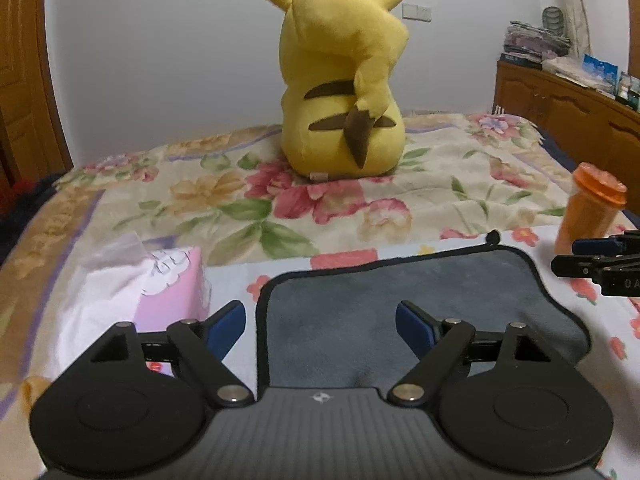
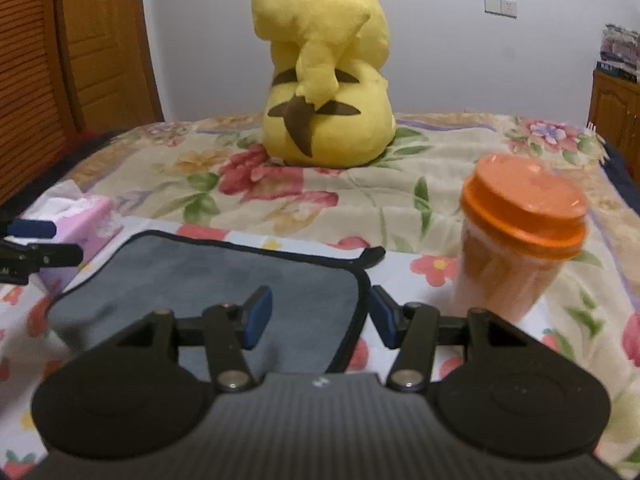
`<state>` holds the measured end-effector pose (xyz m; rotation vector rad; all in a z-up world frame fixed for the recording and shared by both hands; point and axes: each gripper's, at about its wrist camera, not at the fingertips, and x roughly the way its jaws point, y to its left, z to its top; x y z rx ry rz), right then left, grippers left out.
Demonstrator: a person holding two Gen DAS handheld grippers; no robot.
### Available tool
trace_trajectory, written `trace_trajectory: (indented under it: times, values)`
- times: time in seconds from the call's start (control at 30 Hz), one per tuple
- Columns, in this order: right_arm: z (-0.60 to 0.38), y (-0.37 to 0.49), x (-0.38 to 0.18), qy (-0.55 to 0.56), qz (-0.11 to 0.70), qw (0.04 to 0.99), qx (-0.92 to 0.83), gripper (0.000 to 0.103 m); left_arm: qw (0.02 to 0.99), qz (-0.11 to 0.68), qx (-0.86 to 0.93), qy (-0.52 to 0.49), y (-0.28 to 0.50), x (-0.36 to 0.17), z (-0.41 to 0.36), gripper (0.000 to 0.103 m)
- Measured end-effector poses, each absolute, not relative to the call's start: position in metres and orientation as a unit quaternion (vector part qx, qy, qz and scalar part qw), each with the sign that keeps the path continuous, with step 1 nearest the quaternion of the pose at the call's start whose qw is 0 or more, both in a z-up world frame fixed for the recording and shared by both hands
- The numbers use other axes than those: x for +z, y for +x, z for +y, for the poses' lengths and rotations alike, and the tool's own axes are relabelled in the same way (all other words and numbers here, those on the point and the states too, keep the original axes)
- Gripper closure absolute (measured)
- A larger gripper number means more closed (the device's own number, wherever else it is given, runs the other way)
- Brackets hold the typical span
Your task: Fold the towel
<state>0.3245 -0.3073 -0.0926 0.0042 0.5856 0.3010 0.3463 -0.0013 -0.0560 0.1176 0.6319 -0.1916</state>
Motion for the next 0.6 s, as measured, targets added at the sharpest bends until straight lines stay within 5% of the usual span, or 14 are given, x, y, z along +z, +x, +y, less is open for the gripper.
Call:
trace_trajectory:
  times: [0.17, 0.43, 0.6]
  values:
    - [-0.310, 0.299, -0.068, -0.009, 0.278, 0.949, 0.147, 0.045, 0.947, 0.303, -0.096, 0.054, 0.324, -0.032, -0.003, 0.021]
    - [-0.314, 0.256, -0.034, -0.009, 0.258, 0.955, 0.147, 0.012, 0.948, 0.289, -0.115, 0.074, 0.280, 0.003, -0.013, 0.007]
    - [-0.316, 0.234, -0.019, 0.008, 0.256, 0.955, 0.151, 0.005, 0.947, 0.288, -0.121, 0.073, 0.253, 0.020, -0.016, 0.003]
